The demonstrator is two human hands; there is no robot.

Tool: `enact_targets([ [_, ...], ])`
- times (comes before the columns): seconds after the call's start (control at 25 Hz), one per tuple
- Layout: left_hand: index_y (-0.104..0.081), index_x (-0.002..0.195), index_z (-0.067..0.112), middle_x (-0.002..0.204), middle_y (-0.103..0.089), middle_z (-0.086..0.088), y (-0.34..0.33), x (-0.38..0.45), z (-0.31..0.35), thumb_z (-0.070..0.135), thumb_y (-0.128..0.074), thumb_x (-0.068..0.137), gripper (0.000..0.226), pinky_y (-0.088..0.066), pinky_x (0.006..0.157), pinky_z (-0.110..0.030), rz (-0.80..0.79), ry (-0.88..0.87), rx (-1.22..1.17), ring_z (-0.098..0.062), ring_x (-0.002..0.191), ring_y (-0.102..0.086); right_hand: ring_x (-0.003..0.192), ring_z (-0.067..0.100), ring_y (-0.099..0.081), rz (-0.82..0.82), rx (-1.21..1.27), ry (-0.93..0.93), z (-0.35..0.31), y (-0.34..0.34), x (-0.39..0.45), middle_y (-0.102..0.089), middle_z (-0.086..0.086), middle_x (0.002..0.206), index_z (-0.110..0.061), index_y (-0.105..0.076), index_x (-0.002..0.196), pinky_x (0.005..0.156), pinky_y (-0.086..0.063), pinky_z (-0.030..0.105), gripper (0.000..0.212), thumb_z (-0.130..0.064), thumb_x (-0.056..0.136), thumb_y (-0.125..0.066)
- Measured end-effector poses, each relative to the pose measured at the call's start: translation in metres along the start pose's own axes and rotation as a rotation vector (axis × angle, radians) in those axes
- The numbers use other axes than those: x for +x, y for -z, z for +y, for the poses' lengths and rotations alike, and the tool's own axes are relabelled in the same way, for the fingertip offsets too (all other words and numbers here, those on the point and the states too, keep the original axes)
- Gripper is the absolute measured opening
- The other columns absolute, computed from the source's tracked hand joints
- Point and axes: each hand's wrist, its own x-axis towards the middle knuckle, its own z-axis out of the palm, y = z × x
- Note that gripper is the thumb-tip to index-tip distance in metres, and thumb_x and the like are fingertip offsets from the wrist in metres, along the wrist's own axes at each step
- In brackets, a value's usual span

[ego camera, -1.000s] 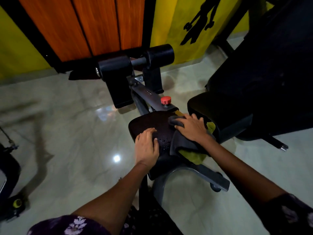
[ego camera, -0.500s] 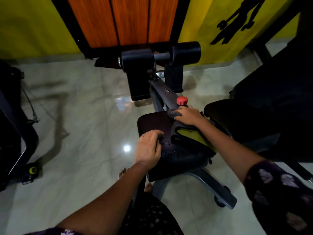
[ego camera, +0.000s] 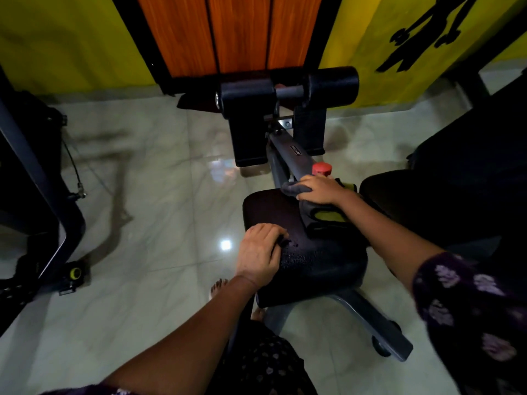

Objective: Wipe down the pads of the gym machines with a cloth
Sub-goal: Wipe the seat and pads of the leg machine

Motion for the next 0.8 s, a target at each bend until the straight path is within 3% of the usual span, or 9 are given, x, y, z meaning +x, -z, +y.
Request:
enact_targets([
  [0.16,-0.061,0.086,0.009,0.09,-0.064,-0.006,0.002,0.002,0.0,0.015,-0.041,0.072,0.025,-0.042,0.079,-0.039,-0.023,-0.008,0.002,-0.029,0.085,-0.057,0.13,0.028,-0.035,-0.031,-0.079,0.054,-0.042,-0.008,0.016,-0.043,0.002,0.141,-0.021,-0.045,0.133,0.102,-0.025,0.042,0.049,-0.047,0.092,-0.05],
  [0.32,-0.062,0.087,0.009,0.092,-0.064,-0.006,0.002,0.001,0.0,0.016,-0.041,0.072,0.027,-0.043,0.081,-0.039,-0.038,0.005,0.004,-0.029,0.086,-0.058,0.131,0.025,-0.035,-0.006,-0.006,0.219,-0.023,-0.006,-0.01,-0.043,-0.003,0.143,-0.022,-0.043,0.139,0.103,-0.024,0.04,0.055,-0.042,0.09,-0.057],
  [0.44,-0.063,0.087,0.01,0.094,-0.065,-0.005,0.001,0.0,-0.001,0.016,-0.041,0.073,0.027,-0.043,0.082,-0.038,-0.041,0.006,0.0,-0.028,0.089,-0.058,0.121,0.025,-0.045,0.031,0.078,0.096,-0.002,-0.005,-0.009,-0.054,-0.001,0.131,-0.021,-0.054,0.128,0.094,-0.031,0.036,0.048,-0.042,0.086,-0.061],
  [0.56,-0.063,0.085,0.01,0.094,-0.065,-0.004,0.001,0.001,-0.002,0.014,-0.041,0.072,0.026,-0.043,0.081,-0.038,-0.028,-0.01,-0.004,-0.027,0.088,-0.059,0.123,0.027,-0.044,0.041,-0.01,-0.038,-0.021,-0.002,0.014,-0.053,0.003,0.13,-0.019,-0.056,0.121,0.097,-0.031,0.038,0.042,-0.045,0.088,-0.056],
  [0.68,-0.062,0.085,0.01,0.092,-0.065,-0.005,0.0,0.001,-0.003,0.014,-0.041,0.071,0.026,-0.043,0.08,-0.038,-0.012,-0.011,-0.005,-0.028,0.087,-0.058,0.128,0.026,-0.038,0.032,-0.068,0.072,-0.053,-0.007,0.016,-0.049,0.003,0.136,-0.019,-0.049,0.129,0.1,-0.027,0.04,0.046,-0.045,0.091,-0.053],
  [0.8,-0.063,0.085,0.011,0.093,-0.065,-0.004,-0.002,0.0,-0.003,0.014,-0.042,0.071,0.025,-0.044,0.08,-0.039,0.005,-0.01,-0.01,-0.027,0.087,-0.059,0.128,0.025,-0.038,0.002,0.013,0.209,-0.038,-0.005,-0.003,-0.048,-0.001,0.139,-0.02,-0.047,0.135,0.099,-0.025,0.037,0.052,-0.042,0.089,-0.058],
])
